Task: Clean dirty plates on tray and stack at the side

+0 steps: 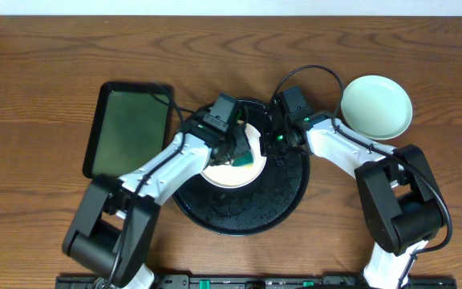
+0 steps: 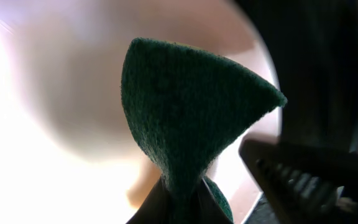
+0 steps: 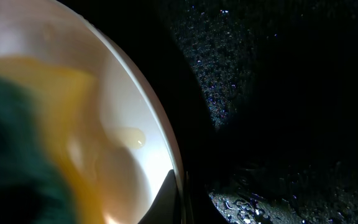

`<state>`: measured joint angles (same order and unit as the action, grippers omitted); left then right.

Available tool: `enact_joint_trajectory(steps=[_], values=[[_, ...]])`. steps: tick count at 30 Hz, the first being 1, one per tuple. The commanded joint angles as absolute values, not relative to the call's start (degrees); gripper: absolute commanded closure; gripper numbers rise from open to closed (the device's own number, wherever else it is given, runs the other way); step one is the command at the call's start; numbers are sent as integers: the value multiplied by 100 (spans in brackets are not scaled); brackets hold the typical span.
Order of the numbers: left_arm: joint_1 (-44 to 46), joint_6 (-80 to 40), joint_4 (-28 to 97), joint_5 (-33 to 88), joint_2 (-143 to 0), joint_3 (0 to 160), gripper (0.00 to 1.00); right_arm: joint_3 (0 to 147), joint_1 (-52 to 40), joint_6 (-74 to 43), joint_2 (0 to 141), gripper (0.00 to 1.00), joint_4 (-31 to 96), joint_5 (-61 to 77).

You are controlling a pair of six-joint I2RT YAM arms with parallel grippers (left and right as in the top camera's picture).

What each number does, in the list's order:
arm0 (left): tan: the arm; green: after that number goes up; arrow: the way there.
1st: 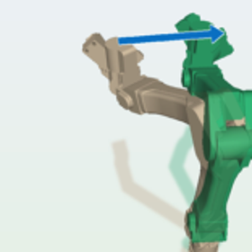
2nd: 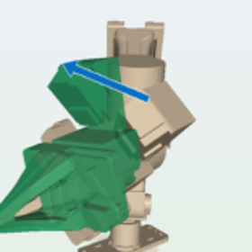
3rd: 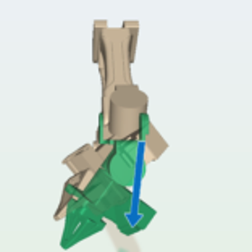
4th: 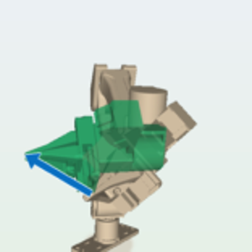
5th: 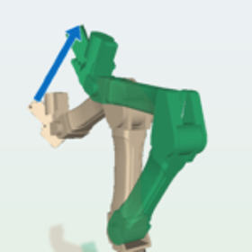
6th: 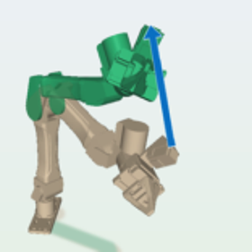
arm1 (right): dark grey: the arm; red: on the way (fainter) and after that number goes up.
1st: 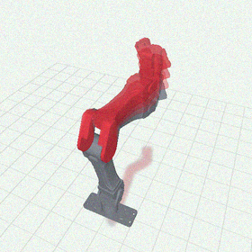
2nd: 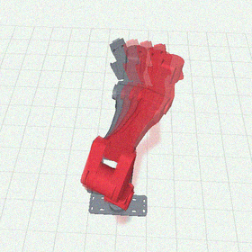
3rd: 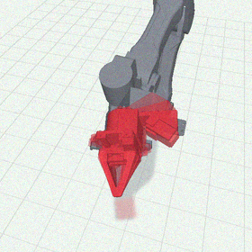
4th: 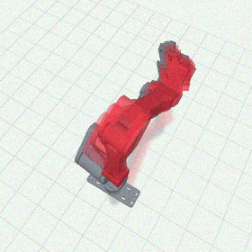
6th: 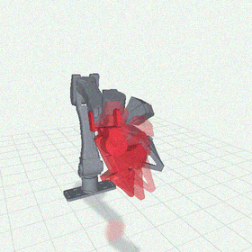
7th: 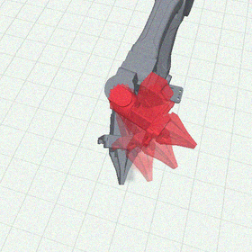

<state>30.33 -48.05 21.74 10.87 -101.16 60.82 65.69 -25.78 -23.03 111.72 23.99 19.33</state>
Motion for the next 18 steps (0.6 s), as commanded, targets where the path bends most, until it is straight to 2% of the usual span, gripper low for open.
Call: enact_joint_trajectory(steps=[1,4,9,13,18], values=[[3072,-4834,2176,1157,-10416,5994,92,6493,-2561,-2333,11397,99,2423,1507],[3068,-4818,2263,569,-10619,5988,92,6493,-2561,-2333,11397,99,2445,1507],[3055,-4593,3017,-1503,-10685,5992,92,6493,-2561,-2333,11397,99,2458,1505],[3028,-4591,3446,-2641,-10527,5992,92,6493,-2561,-2333,11397,99,2456,1507],[3017,-4456,3647,-3385,-10250,5992,92,6493,-2561,-2333,11397,99,2462,1505]])
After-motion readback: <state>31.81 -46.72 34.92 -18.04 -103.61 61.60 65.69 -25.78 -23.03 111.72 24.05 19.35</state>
